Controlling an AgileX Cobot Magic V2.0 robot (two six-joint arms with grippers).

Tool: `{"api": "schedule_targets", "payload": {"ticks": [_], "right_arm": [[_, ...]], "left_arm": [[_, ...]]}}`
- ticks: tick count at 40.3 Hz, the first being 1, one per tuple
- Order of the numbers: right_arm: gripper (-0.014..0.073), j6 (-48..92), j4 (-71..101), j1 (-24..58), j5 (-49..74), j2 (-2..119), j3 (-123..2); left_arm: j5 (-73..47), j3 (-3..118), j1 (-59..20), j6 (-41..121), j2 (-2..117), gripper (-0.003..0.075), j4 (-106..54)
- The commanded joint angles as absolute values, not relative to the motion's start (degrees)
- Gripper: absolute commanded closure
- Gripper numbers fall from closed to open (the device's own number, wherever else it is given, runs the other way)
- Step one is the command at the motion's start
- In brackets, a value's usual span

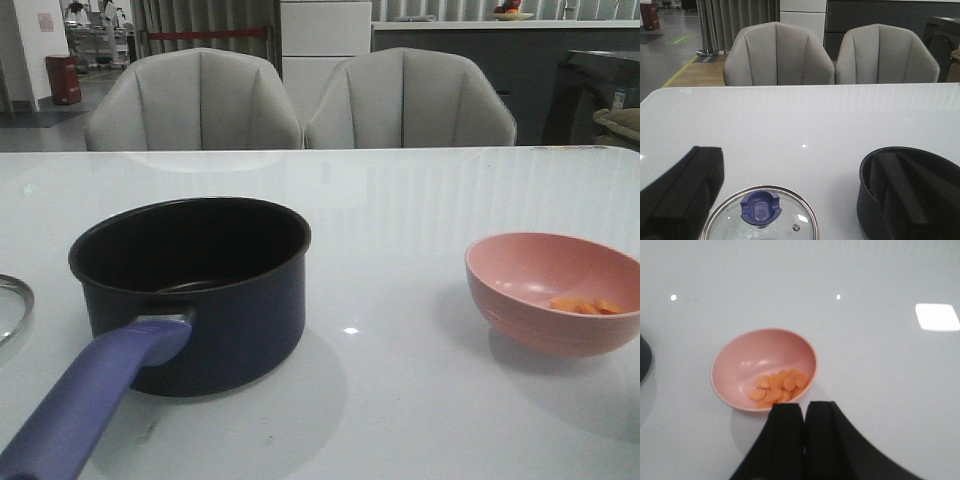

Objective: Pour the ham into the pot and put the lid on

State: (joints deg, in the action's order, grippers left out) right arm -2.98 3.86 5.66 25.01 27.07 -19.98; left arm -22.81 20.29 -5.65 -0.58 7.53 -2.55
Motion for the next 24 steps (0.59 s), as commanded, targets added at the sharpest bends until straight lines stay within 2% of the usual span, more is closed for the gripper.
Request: {"api": "schedule_targets", "payload": {"ticks": [1,14,18,24], "right_arm": [[0.0453,-2.8,4.4,5.5,24.4,30.1,-22.4],[0.0440,-2.8,4.7,5.5,26.9,35.1,-24.2],[0.0353,-3.6,4.9,5.5,29.5,39.5,-27.8],[0.0164,-6.7,4.9,5.5,34.2,48.0,-34.0]], "left_arm": [[-18.1,21.9,-6.1,-1.1,8.1,0.0083,-2.6],[-18.1,21.9,-6.1,-1.1,8.1,0.0083,-2.6],[-18.1,21.9,-6.1,-1.1,8.1,0.0083,-2.6],[-18.1,21.9,-6.1,-1.1,8.1,0.0083,-2.6]]}}
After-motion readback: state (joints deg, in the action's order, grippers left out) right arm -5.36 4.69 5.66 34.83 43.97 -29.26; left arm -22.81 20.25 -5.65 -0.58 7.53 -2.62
